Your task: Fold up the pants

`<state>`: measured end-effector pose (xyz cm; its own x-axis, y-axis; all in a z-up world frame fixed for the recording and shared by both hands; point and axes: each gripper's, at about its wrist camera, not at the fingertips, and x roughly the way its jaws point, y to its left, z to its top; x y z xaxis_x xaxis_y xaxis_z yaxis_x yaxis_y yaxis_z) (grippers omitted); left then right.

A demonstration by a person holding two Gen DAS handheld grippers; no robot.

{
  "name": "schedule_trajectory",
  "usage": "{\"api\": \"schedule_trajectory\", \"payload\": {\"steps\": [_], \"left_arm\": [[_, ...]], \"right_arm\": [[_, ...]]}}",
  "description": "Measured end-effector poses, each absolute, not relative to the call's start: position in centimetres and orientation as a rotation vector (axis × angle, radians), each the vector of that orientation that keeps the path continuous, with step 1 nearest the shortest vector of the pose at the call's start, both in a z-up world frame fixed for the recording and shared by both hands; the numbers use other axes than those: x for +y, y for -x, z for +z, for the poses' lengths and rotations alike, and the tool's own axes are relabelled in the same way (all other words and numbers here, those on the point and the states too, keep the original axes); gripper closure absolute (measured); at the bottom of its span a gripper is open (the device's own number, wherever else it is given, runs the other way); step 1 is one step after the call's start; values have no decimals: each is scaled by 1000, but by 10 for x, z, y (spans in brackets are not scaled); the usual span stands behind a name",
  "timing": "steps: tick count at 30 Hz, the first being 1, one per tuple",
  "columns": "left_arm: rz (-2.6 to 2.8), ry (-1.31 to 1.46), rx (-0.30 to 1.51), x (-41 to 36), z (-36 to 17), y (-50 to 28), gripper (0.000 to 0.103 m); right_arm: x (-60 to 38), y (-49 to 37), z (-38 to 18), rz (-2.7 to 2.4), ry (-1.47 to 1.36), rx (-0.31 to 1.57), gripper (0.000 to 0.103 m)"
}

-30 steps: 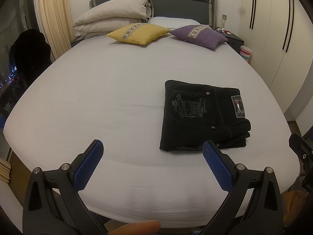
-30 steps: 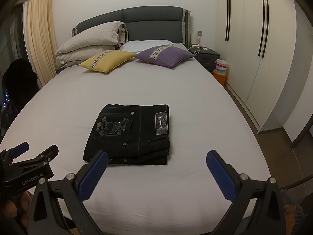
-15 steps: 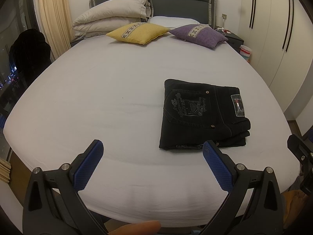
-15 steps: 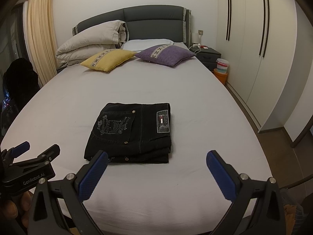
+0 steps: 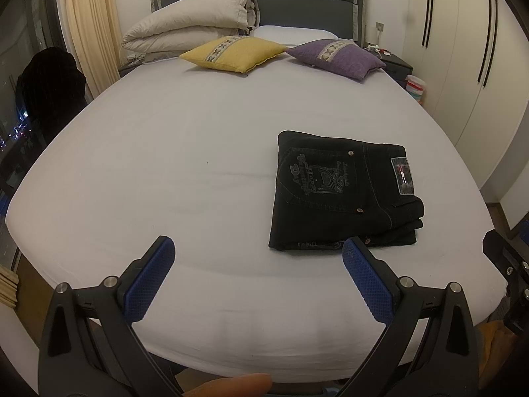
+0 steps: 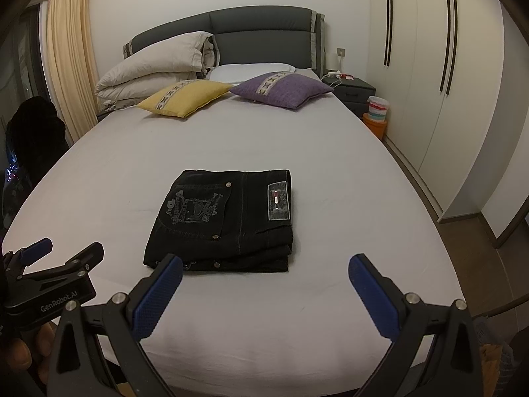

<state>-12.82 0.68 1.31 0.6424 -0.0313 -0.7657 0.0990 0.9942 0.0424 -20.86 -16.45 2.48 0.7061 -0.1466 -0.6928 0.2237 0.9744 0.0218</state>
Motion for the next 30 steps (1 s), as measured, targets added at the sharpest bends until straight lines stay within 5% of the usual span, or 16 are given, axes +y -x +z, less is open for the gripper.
{"api": "schedule_trajectory", "payload": {"steps": [30], "left_arm": [[-77, -85, 877, 7, 11, 130, 0]], "right_arm": [[-155, 215, 12, -201, -115, 777, 0]]}}
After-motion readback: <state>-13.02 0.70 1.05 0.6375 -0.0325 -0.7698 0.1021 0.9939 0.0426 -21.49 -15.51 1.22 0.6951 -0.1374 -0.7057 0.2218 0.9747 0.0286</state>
